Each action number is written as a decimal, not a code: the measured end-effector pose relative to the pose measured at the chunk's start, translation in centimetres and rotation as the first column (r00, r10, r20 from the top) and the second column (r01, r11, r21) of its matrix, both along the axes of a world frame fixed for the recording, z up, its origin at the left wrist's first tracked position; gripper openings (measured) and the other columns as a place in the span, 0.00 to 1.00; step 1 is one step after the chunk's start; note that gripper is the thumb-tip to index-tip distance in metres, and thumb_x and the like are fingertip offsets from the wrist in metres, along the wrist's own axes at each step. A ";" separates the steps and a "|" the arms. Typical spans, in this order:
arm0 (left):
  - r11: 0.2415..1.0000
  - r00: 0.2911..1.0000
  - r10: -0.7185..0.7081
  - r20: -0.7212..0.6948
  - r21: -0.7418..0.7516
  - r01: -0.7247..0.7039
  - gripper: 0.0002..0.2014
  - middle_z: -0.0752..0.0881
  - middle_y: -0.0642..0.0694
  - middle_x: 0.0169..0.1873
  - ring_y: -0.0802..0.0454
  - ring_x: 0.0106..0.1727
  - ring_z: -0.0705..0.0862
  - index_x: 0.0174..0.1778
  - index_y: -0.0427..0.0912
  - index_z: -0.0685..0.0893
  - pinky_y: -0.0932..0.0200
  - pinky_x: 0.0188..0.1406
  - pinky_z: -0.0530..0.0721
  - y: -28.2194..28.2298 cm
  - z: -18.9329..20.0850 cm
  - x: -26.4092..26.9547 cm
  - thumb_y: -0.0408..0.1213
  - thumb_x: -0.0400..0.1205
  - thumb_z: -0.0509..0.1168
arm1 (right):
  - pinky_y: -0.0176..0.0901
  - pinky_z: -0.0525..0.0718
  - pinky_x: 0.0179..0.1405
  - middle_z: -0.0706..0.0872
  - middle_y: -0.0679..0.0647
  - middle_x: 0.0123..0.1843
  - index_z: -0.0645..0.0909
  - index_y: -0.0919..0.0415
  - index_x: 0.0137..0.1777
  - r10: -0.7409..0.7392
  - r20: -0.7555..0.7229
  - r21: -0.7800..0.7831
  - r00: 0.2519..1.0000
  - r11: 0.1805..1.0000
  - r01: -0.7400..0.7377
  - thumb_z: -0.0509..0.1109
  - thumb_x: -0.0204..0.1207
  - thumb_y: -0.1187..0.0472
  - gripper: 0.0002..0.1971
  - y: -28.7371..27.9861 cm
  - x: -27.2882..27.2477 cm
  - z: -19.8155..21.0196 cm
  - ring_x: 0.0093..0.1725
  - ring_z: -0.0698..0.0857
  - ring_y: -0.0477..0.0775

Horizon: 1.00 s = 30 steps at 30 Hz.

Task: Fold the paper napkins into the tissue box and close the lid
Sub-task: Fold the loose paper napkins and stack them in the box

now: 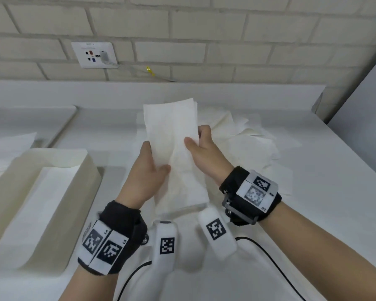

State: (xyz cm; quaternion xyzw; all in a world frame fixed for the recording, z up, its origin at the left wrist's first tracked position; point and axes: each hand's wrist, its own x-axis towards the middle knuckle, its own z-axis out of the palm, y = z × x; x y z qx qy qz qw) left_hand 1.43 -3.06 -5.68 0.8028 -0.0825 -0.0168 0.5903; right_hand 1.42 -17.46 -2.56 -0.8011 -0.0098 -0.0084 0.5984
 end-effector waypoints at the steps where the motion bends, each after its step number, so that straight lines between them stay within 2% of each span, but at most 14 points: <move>1: 0.999 0.999 0.038 0.037 0.023 -0.039 0.16 0.79 0.56 0.47 0.55 0.48 0.82 0.57 0.44 0.65 0.71 0.40 0.80 0.2 0.0 -0.2 0.23 0.81 0.59 | 0.45 0.79 0.48 0.78 0.52 0.51 0.58 0.59 0.59 0.036 -0.079 -0.030 0.996 0.999 -0.039 0.52 0.85 0.62 0.07 0.5 0.0 -0.2 0.52 0.80 0.57; 3: 0.999 0.997 0.045 0.069 -0.004 -0.045 0.15 0.75 0.55 0.47 0.60 0.43 0.79 0.56 0.42 0.60 0.75 0.34 0.78 0.4 0.0 -0.5 0.20 0.82 0.54 | 0.56 0.78 0.60 0.79 0.61 0.56 0.56 0.62 0.66 0.075 -0.157 -0.054 0.985 0.995 -0.084 0.50 0.85 0.61 0.12 1.8 -0.1 -0.3 0.55 0.80 0.62; 4: 0.999 0.997 0.032 0.075 -0.021 -0.031 0.15 0.74 0.55 0.49 0.63 0.45 0.79 0.56 0.42 0.58 0.77 0.35 0.78 0.6 0.1 -0.6 0.20 0.83 0.52 | 0.56 0.77 0.61 0.78 0.59 0.54 0.55 0.63 0.67 0.087 -0.142 -0.037 0.986 0.995 -0.093 0.50 0.85 0.61 0.14 2.3 -0.1 -0.5 0.52 0.79 0.58; 7: 0.994 0.994 0.028 0.102 -0.111 -0.016 0.17 0.72 0.52 0.62 0.70 0.56 0.77 0.64 0.43 0.56 0.81 0.44 0.76 1.2 0.4 -0.7 0.22 0.85 0.51 | 0.35 0.77 0.48 0.73 0.46 0.51 0.55 0.58 0.59 0.092 -0.039 0.118 0.995 0.989 -0.087 0.50 0.86 0.61 0.07 3.7 -0.1 -0.6 0.48 0.76 0.43; 10: 0.982 0.995 0.044 0.086 -0.186 -0.027 0.21 0.69 0.48 0.70 0.67 0.62 0.76 0.72 0.40 0.53 0.80 0.48 0.77 1.9 -0.1 -0.6 0.24 0.86 0.52 | 0.26 0.75 0.42 0.71 0.48 0.59 0.54 0.56 0.57 0.118 -0.049 0.126 0.992 0.986 -0.111 0.53 0.85 0.61 0.08 4.4 -0.1 -1.2 0.54 0.75 0.43; 13: 0.975 0.991 0.133 0.002 -0.181 -0.131 0.22 0.69 0.49 0.66 0.71 0.54 0.75 0.74 0.39 0.54 0.84 0.39 0.75 2.2 -1.0 -0.8 0.25 0.86 0.52 | 0.36 0.76 0.46 0.75 0.54 0.58 0.56 0.59 0.59 0.118 -0.120 0.032 0.986 0.993 -0.115 0.53 0.85 0.62 0.08 4.9 0.2 -2.3 0.52 0.77 0.49; 15: 0.966 0.980 0.199 0.001 -0.167 -0.196 0.17 0.71 0.49 0.62 0.71 0.51 0.75 0.70 0.38 0.56 0.85 0.37 0.73 2.1 -1.0 -0.6 0.26 0.86 0.51 | 0.42 0.74 0.49 0.76 0.54 0.55 0.57 0.62 0.63 0.116 -0.134 -0.008 0.984 0.993 -0.118 0.51 0.85 0.62 0.10 5.3 0.4 -2.3 0.50 0.77 0.51; 17: 0.953 0.968 0.249 0.033 -0.185 -0.239 0.11 0.74 0.52 0.56 0.70 0.49 0.76 0.62 0.40 0.59 0.84 0.37 0.74 2.0 -0.4 -0.5 0.26 0.87 0.50 | 0.40 0.74 0.43 0.76 0.50 0.50 0.58 0.61 0.66 0.117 -0.098 -0.002 0.988 0.993 -0.117 0.50 0.85 0.62 0.11 5.5 0.6 -1.9 0.47 0.77 0.49; 19: 0.937 0.954 0.290 0.074 -0.227 -0.267 0.08 0.74 0.57 0.52 0.72 0.48 0.77 0.58 0.42 0.59 0.82 0.38 0.75 2.0 0.3 -0.6 0.28 0.87 0.49 | 0.31 0.75 0.38 0.75 0.45 0.46 0.58 0.59 0.62 0.130 -0.051 0.022 0.990 0.991 -0.129 0.50 0.86 0.61 0.08 5.6 0.6 -1.5 0.44 0.77 0.45; 21: 0.927 0.949 0.304 0.085 -0.258 -0.273 0.09 0.72 0.57 0.54 0.73 0.50 0.76 0.60 0.43 0.58 0.82 0.39 0.75 2.1 0.4 -0.9 0.29 0.88 0.50 | 0.27 0.76 0.42 0.75 0.45 0.49 0.57 0.59 0.62 0.137 -0.059 0.011 0.989 0.991 -0.137 0.52 0.85 0.62 0.09 5.5 0.4 -1.7 0.47 0.78 0.43; 23: 0.925 0.955 0.294 0.038 -0.263 -0.274 0.10 0.71 0.55 0.56 0.74 0.50 0.76 0.62 0.43 0.58 0.83 0.39 0.75 2.2 -0.3 -1.0 0.31 0.88 0.50 | 0.39 0.77 0.57 0.76 0.51 0.56 0.57 0.62 0.67 0.137 -0.105 -0.025 0.985 0.990 -0.141 0.53 0.85 0.62 0.13 5.5 0.2 -2.4 0.56 0.79 0.51; 25: 0.921 0.952 0.305 0.003 -0.257 -0.294 0.11 0.72 0.53 0.57 0.77 0.48 0.76 0.64 0.42 0.59 0.83 0.39 0.75 2.3 -1.0 -1.1 0.31 0.88 0.51 | 0.51 0.75 0.61 0.76 0.54 0.56 0.58 0.62 0.66 0.142 -0.130 -0.068 0.981 0.986 -0.152 0.51 0.85 0.61 0.12 5.4 0.2 -2.9 0.58 0.79 0.57; 28: 0.903 0.938 0.336 0.085 -0.310 -0.296 0.11 0.72 0.49 0.62 0.73 0.52 0.77 0.62 0.43 0.58 0.81 0.45 0.76 2.4 -0.6 -0.9 0.28 0.88 0.51 | 0.45 0.74 0.55 0.76 0.48 0.50 0.59 0.58 0.62 0.151 -0.079 -0.050 0.985 0.987 -0.155 0.50 0.86 0.60 0.07 5.2 0.4 -2.6 0.52 0.78 0.51; 30: 0.897 0.935 0.334 0.120 -0.346 -0.276 0.12 0.71 0.55 0.58 0.80 0.49 0.77 0.61 0.42 0.57 0.80 0.46 0.76 2.4 -0.2 -0.7 0.25 0.87 0.50 | 0.38 0.72 0.49 0.74 0.44 0.48 0.58 0.59 0.65 0.157 -0.054 -0.022 0.986 0.987 -0.158 0.51 0.86 0.61 0.10 5.2 0.4 -2.2 0.48 0.77 0.46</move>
